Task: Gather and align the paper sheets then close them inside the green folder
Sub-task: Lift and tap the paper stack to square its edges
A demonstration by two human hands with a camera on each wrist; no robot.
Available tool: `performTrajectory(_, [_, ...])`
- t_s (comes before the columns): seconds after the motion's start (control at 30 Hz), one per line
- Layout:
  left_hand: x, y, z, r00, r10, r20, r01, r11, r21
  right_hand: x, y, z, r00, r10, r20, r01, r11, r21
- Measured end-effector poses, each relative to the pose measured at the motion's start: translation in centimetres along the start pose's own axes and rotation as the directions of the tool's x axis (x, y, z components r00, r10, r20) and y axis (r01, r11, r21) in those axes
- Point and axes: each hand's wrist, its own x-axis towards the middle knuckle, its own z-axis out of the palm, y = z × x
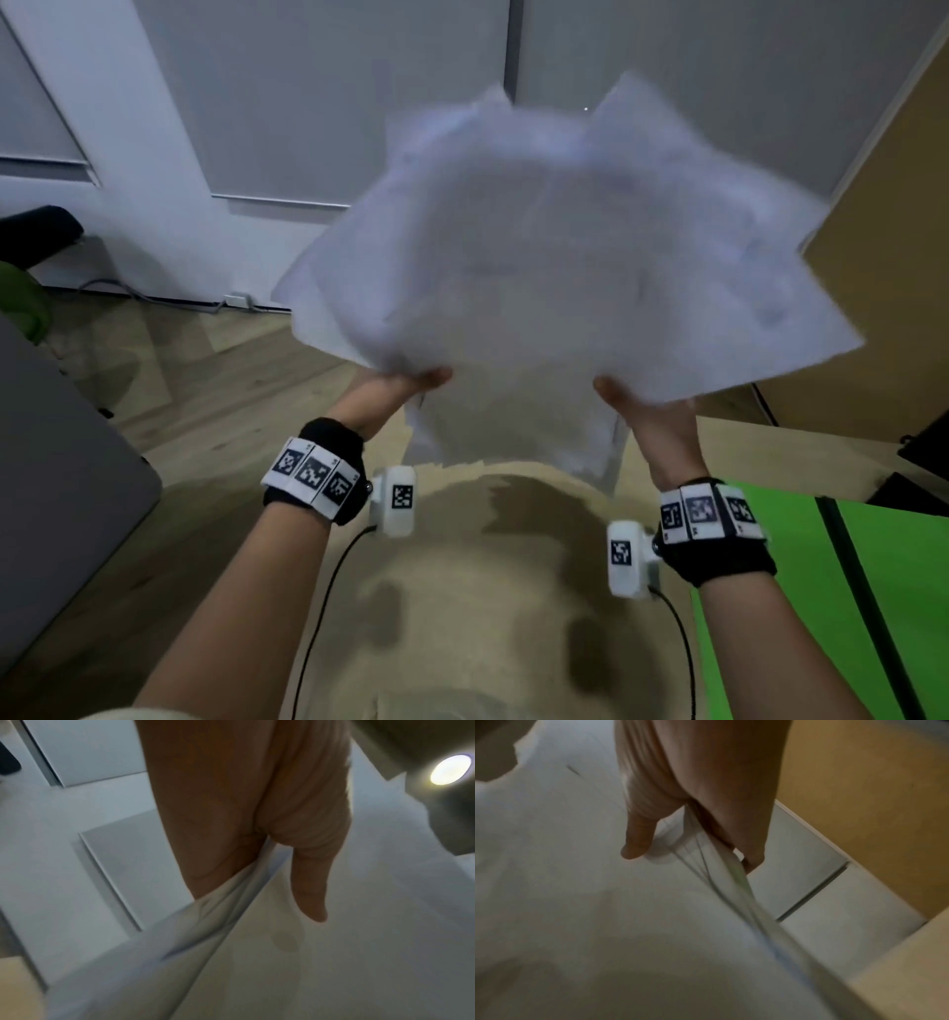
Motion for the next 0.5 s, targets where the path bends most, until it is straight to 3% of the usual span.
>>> performTrajectory(0.07, [-0.6, -2.0, 0.2, 0.995, -0.102, 0.013, 0.101, 0.995, 0.025, -0.5, 1.8, -0.5, 0.994, 0.090, 0.055, -0.087, 0.994, -0.064])
performTrajectory(0.17, [-1.2, -3.8, 1.3, 0.988, -0.153, -0.007, 0.154, 0.987, 0.040, -1.0, 3.5, -0.6, 0.962, 0.223, 0.160, -0.213, 0.974, -0.078])
performTrajectory(0.33, [-0.3, -4.6, 0.6, 0.988, -0.153, -0.010, 0.152, 0.988, -0.030, -0.2, 3.8, -1.4, 0.994, 0.085, 0.062, -0.086, 0.996, 0.022])
performTrajectory(0.5, [0.7, -3.1, 1.5, 0.992, -0.129, 0.010, 0.128, 0.990, 0.056, -0.1, 3.0, 0.6, 0.992, 0.086, 0.092, -0.082, 0.995, -0.051])
